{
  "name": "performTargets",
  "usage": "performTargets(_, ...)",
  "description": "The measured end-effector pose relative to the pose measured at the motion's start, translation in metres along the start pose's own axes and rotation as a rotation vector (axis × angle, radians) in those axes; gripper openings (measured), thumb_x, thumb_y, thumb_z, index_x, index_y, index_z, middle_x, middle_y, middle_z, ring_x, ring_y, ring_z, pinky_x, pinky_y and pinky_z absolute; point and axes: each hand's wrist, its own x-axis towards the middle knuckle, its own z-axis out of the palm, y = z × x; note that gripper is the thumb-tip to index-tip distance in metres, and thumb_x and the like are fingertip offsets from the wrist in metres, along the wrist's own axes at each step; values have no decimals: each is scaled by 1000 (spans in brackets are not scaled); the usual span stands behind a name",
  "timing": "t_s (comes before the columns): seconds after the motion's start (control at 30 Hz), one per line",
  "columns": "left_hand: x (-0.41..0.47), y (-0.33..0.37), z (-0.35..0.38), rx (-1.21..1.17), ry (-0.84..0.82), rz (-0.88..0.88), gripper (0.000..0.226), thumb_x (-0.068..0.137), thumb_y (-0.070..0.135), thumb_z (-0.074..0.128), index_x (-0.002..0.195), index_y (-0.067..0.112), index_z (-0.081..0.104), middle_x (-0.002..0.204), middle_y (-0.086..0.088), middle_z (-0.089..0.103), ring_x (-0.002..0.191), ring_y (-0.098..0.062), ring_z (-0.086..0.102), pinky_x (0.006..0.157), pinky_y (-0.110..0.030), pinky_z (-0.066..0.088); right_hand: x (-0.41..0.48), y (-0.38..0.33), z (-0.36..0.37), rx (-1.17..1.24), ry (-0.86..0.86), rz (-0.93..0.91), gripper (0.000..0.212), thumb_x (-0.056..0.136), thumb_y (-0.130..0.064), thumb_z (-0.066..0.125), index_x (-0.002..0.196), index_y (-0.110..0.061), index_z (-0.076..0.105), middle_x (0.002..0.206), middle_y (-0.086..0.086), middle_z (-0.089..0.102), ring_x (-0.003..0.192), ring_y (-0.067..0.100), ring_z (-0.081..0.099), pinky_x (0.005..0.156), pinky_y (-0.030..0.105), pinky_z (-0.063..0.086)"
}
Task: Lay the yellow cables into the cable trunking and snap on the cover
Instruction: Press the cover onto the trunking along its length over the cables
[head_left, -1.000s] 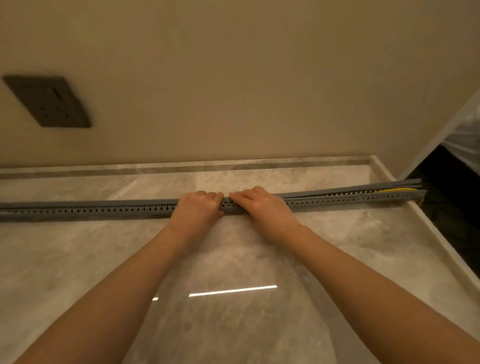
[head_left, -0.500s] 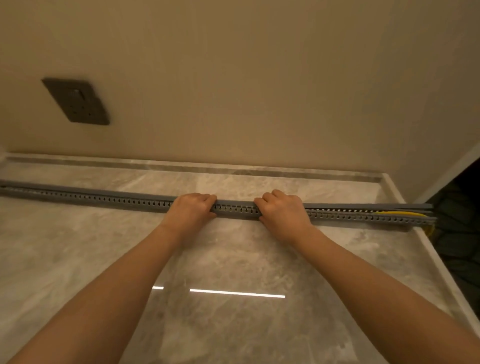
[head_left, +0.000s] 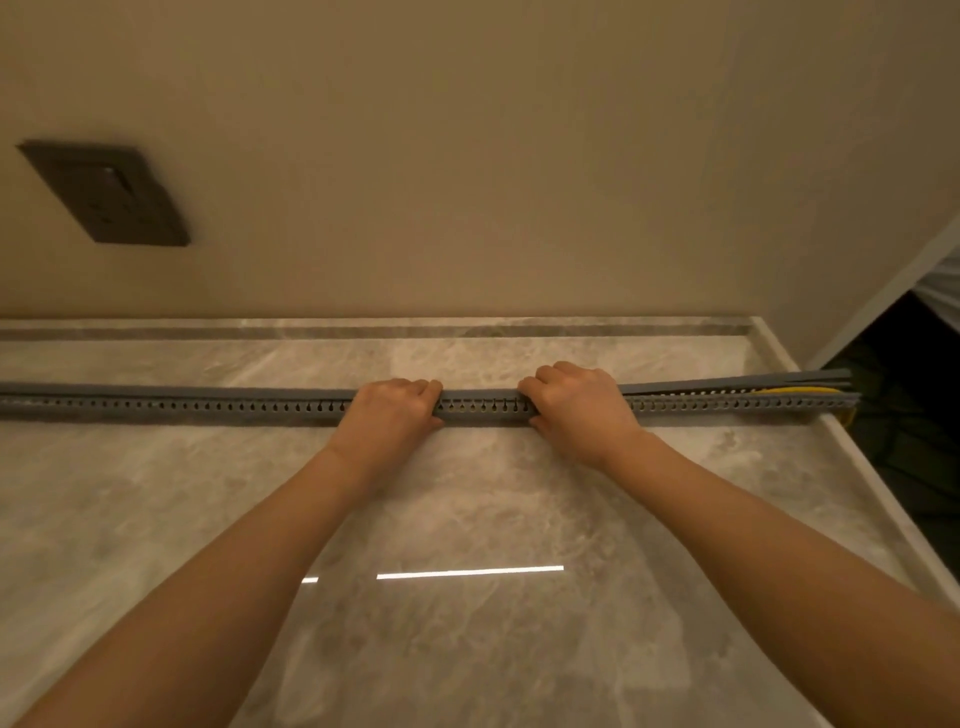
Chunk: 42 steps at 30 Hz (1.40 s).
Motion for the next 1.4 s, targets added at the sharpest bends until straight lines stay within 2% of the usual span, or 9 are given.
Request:
performTargets(0.4,-1,13,7,-122,49,-209,25,87,26,62,106,10,60,100,-7,67,91,-26,59,78,-35,43,3,1,3,-9,27,-56,22,89,-24,56,107,-12,53,106,6,60,97,24,54,63,31,32)
performTargets(0.5,-6,29,14,-252,132,-339,32,85,17,64,115,7,59,118,-10,62,114,-30,52,102,-37,35,4,4,0,-13,23,-88,25,89,-28,56,109,-12,52,108,6,60,100,25,54,64,31,32)
performTargets(0.6,-13,70,16,-612,409,-660,51,85,11,64,133,8,47,145,-7,38,138,-24,27,115,-31,18,6,8,-3,-8,51,-95,22,89,-24,54,108,-12,53,108,6,60,99,25,54,63,31,31)
performTargets(0.7,-10,112,15,-1116,676,-1123,47,85,12,66,128,11,49,132,-7,45,121,-18,46,100,-23,36,8,15,-7,-14,91,-99,20,88,-21,50,107,-14,54,107,5,61,99,25,55,62,30,32)
performTargets(0.77,2,122,11,-1582,647,-1273,38,87,12,64,122,8,51,123,-10,55,109,-16,56,93,-23,44,10,20,-8,13,101,-122,22,87,-24,51,106,-14,55,107,5,61,100,26,55,65,31,37)
performTargets(0.9,28,123,5,-2276,519,-1085,26,94,7,50,119,-2,49,114,-16,61,113,-24,57,104,-36,42,11,25,-9,52,100,-169,28,86,-34,54,107,-15,56,108,4,62,102,25,56,70,32,40)
performTargets(1.1,38,122,18,-2253,588,-1100,32,95,5,48,124,-8,43,113,-18,61,95,-17,65,76,-26,56,10,29,-7,111,143,-192,28,85,-34,57,106,-17,57,106,2,62,101,24,55,67,32,38)
performTargets(1.27,42,124,28,-2218,664,-1086,28,93,4,50,118,-8,45,108,-18,61,93,-16,66,72,-23,58,11,35,-4,194,123,-215,27,83,-35,59,104,-19,58,102,0,62,96,21,55,64,30,36)
performTargets(1.4,43,125,34,-2160,646,-1076,20,93,7,52,111,-2,47,105,-13,62,93,-13,66,85,-29,56,19,55,-8,543,20,-70,27,85,-49,56,89,-25,68,81,-7,67,76,12,60,61,30,45)
